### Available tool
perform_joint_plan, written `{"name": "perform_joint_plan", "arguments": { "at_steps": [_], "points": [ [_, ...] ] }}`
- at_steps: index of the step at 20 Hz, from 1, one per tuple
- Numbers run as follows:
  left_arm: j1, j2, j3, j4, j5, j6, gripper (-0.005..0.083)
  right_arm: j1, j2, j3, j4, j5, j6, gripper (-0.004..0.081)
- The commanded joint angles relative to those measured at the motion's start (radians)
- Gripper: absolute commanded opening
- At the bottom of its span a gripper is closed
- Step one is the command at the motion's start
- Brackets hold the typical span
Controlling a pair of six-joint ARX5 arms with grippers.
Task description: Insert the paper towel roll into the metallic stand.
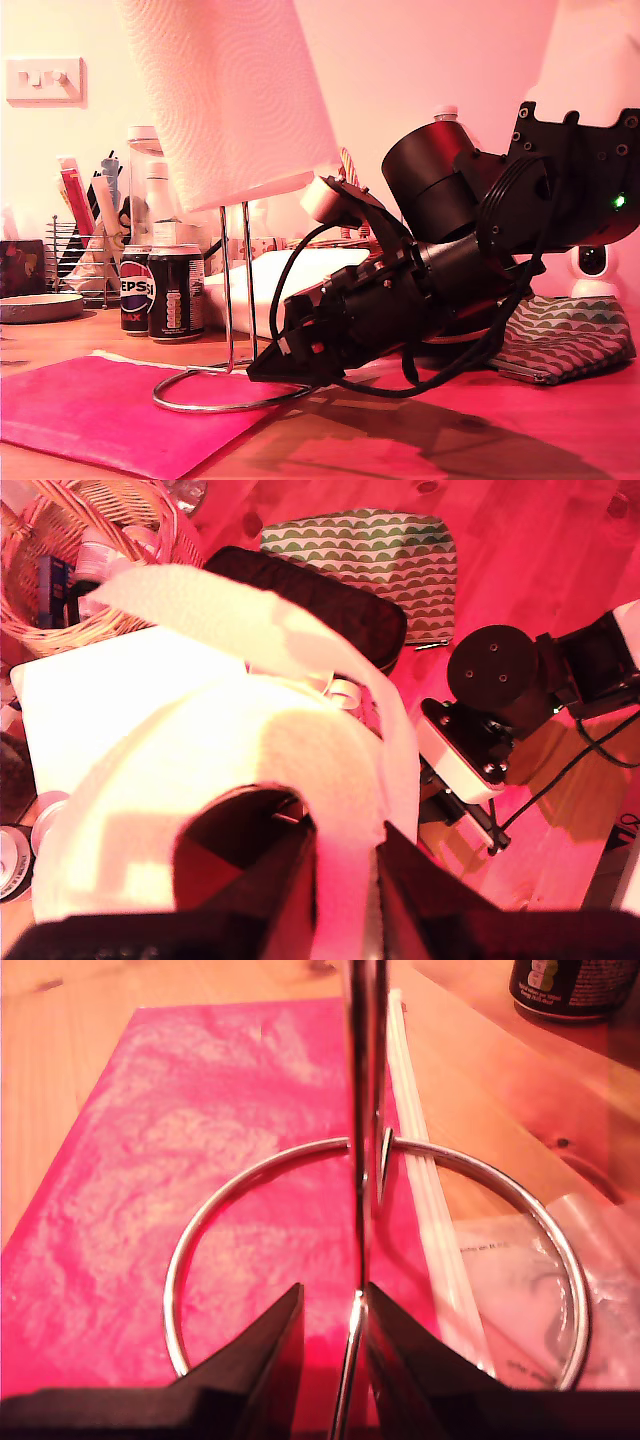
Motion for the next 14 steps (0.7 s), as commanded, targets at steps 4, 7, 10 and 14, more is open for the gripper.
{"name": "perform_joint_plan", "arguments": {
  "at_steps": [4,7,10,14],
  "points": [
    [-0.003,0.010,-0.016,0.017,-0.003,0.004,-0.0024,-0.011,-0.049,-0.032,-0.025,-0.007,0.008,0.0162],
    [-0.003,0.010,-0.016,0.017,-0.004,0.004,-0.0024,-0.013,-0.087,-0.072,-0.020,-0.007,0.008,0.0160],
    [-0.003,0.010,-0.016,0.017,-0.017,0.004,-0.0024,-0.018,-0.146,-0.130,-0.008,-0.003,0.008,0.0159],
    [-0.003,0.010,-0.016,0.017,-0.017,0.004,-0.0024,-0.022,-0.280,-0.212,-0.010,0.025,0.026,0.0159]
  ]
}}
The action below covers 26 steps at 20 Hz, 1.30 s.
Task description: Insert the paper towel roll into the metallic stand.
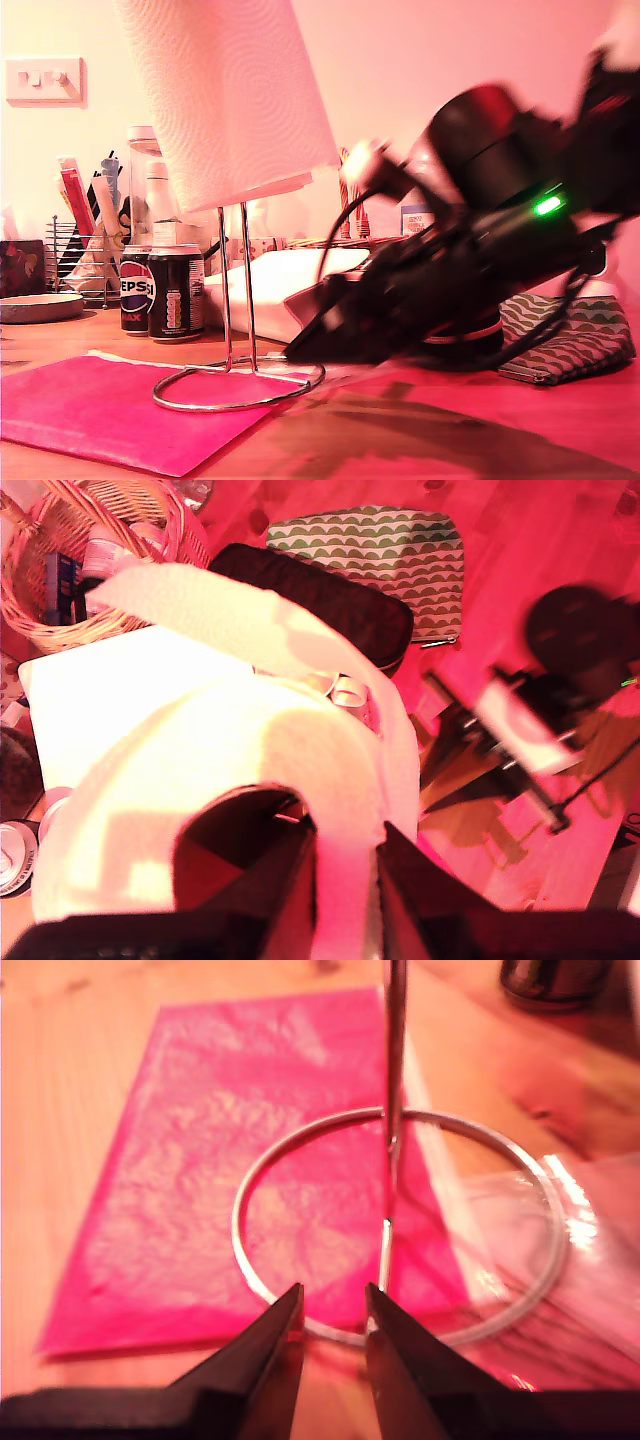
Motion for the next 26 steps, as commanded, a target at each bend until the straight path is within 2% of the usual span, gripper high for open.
{"name": "perform_joint_plan", "arguments": {
  "at_steps": [1,4,7,14,17,21,26],
  "points": [
    [-0.003,0.010,-0.016,0.016,-0.004,0.004,-0.0024,-0.001,-0.076,-0.045,0.010,0.018,0.007,0.0159],
    [-0.015,0.017,-0.016,0.016,-0.001,0.004,-0.0024,-0.001,-0.208,-0.103,0.004,0.027,0.033,0.0159],
    [-0.032,0.027,-0.016,0.016,-0.002,0.003,-0.0024,0.000,-0.344,-0.127,-0.062,0.028,0.036,0.0159],
    [-0.069,0.078,-0.016,0.016,-0.005,0.003,-0.0024,0.006,-0.655,-0.128,-0.260,0.029,0.031,0.0159],
    [-0.073,0.104,-0.016,0.016,-0.005,0.003,-0.0024,0.006,-0.769,-0.128,-0.310,0.048,0.030,0.0159],
    [-0.082,0.129,-0.016,0.016,-0.005,0.002,-0.0024,0.006,-0.859,-0.128,-0.344,0.054,0.028,0.0159],
    [-0.090,0.161,-0.016,0.016,-0.003,-0.034,-0.0024,0.006,-0.873,-0.128,-0.356,0.054,0.028,0.0159]
  ]
}}
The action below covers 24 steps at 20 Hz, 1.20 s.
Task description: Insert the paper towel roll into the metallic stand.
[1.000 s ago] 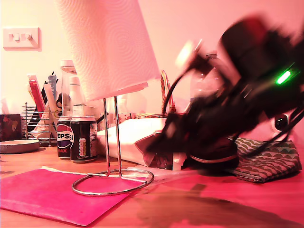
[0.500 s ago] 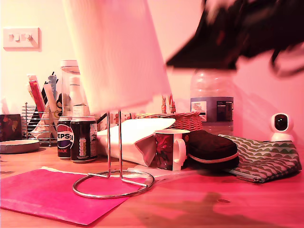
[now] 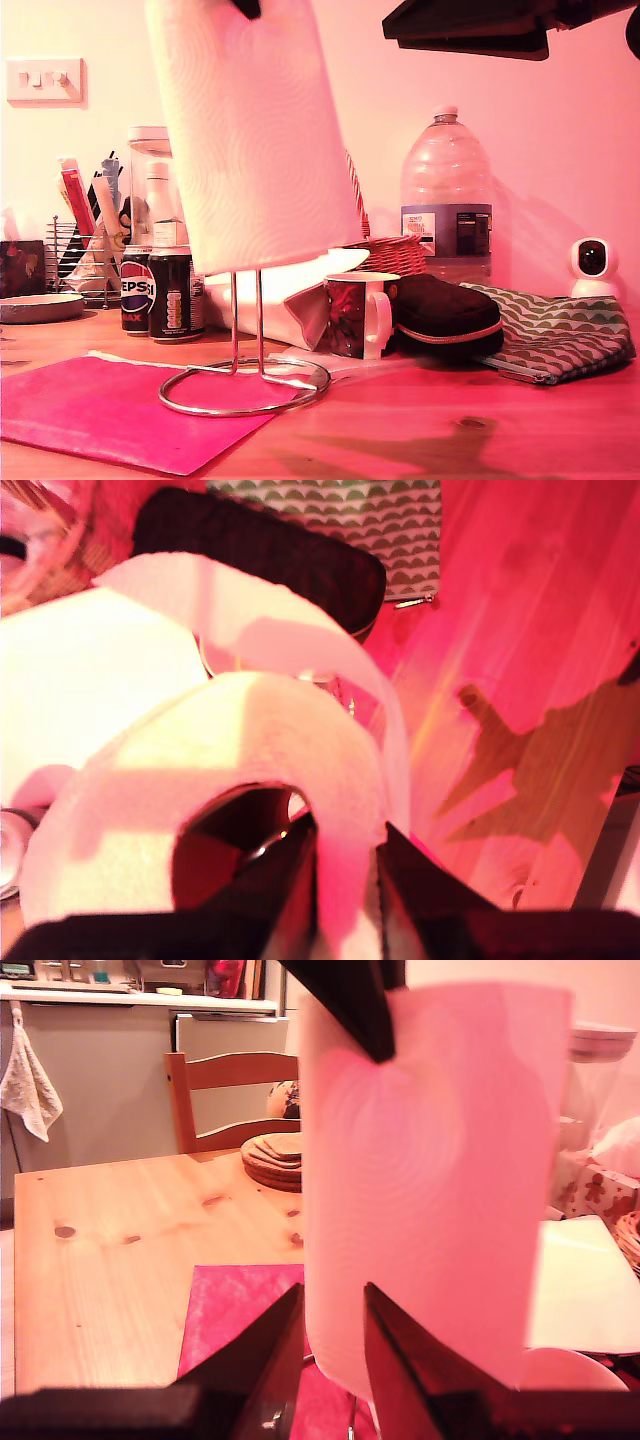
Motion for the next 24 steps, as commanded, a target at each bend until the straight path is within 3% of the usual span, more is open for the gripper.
{"name": "perform_joint_plan", "arguments": {
  "at_steps": [1,6,9,13,22,23,24],
  "points": [
    [-0.014,0.017,-0.015,0.015,0.013,-0.012,-0.0024,0.005,-0.001,-0.014,0.005,0.001,0.001,0.0159],
    [-0.019,0.016,-0.015,0.015,0.013,-0.035,0.0137,0.005,-0.001,-0.014,0.021,0.000,0.001,0.0159],
    [-0.019,0.016,-0.015,0.015,0.013,-0.035,0.0154,0.005,-0.001,-0.014,0.021,0.000,0.001,0.0159],
    [-0.019,0.016,-0.015,0.015,0.014,-0.039,0.0275,0.005,-0.001,-0.014,0.029,0.001,0.000,0.0159],
    [-0.021,0.013,-0.014,0.015,0.013,-0.061,0.0261,0.005,-0.001,-0.014,0.027,0.000,0.001,0.0157],
    [-0.021,0.008,-0.014,0.015,0.013,-0.061,0.0211,0.005,-0.001,-0.014,0.027,0.000,0.002,0.0156],
    [-0.021,0.002,-0.014,0.015,0.013,-0.076,0.0107,0.005,-0.001,-0.014,0.027,0.000,0.003,0.0136]
  ]
}}
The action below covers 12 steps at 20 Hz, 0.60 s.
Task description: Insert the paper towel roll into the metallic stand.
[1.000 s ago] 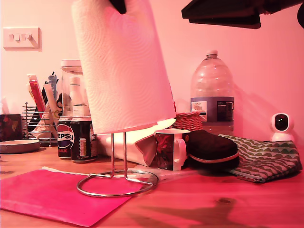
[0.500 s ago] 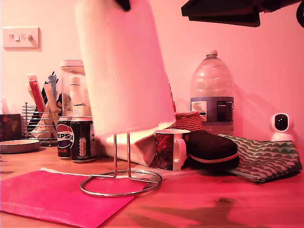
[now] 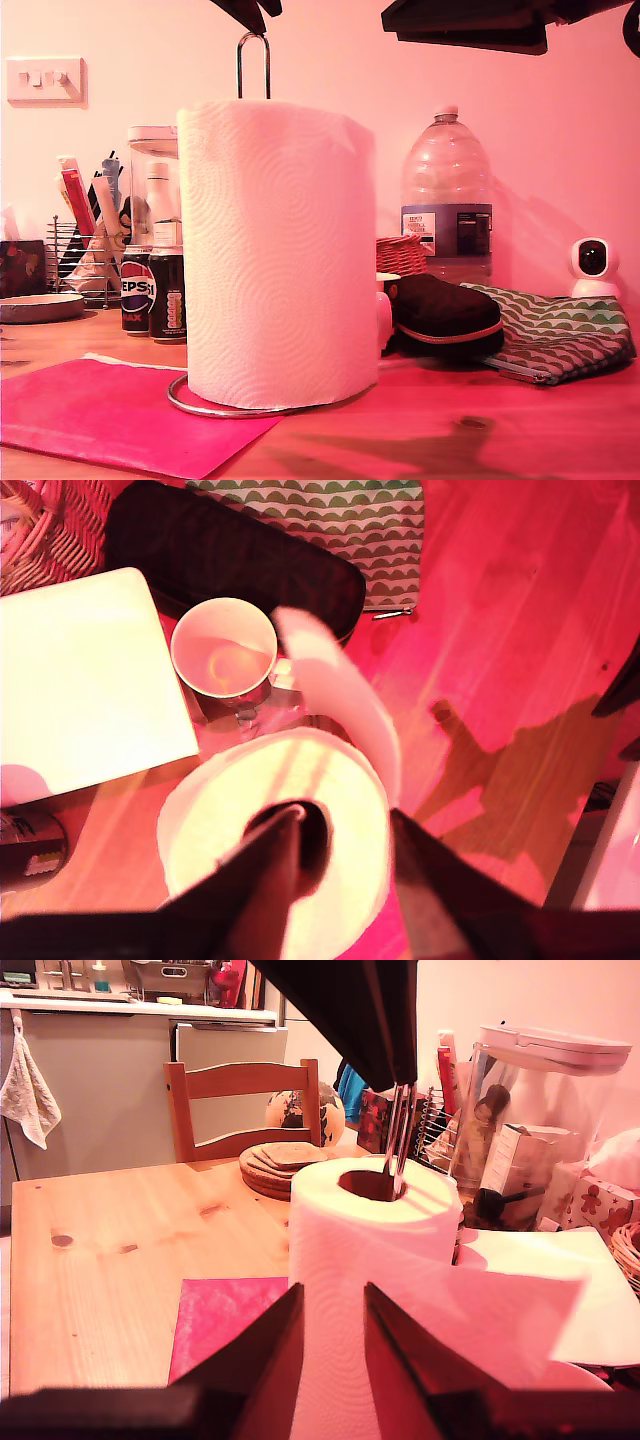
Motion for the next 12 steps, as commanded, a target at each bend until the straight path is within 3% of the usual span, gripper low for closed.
{"name": "perform_joint_plan", "arguments": {
  "at_steps": [1,2,7,9,12],
  "points": [
    [-0.003,-0.012,-0.014,0.008,0.000,-0.014,-0.0028,0.005,-0.001,-0.013,0.008,0.000,0.003,0.0077],
    [-0.003,-0.024,-0.014,0.009,0.000,-0.014,-0.0015,0.005,-0.001,-0.012,0.008,0.001,0.003,-0.0008],
    [-0.003,-0.085,-0.014,0.011,0.004,-0.075,-0.0021,0.005,-0.001,-0.010,0.007,0.000,0.008,-0.0010],
    [-0.003,-0.104,-0.014,0.011,0.027,-0.081,-0.0021,0.004,-0.001,-0.009,0.008,0.002,0.063,-0.0010],
    [0.008,-0.124,-0.014,0.011,0.032,-0.112,-0.0021,-0.021,-0.001,-0.009,-0.008,0.086,0.115,-0.0010]
  ]
}}
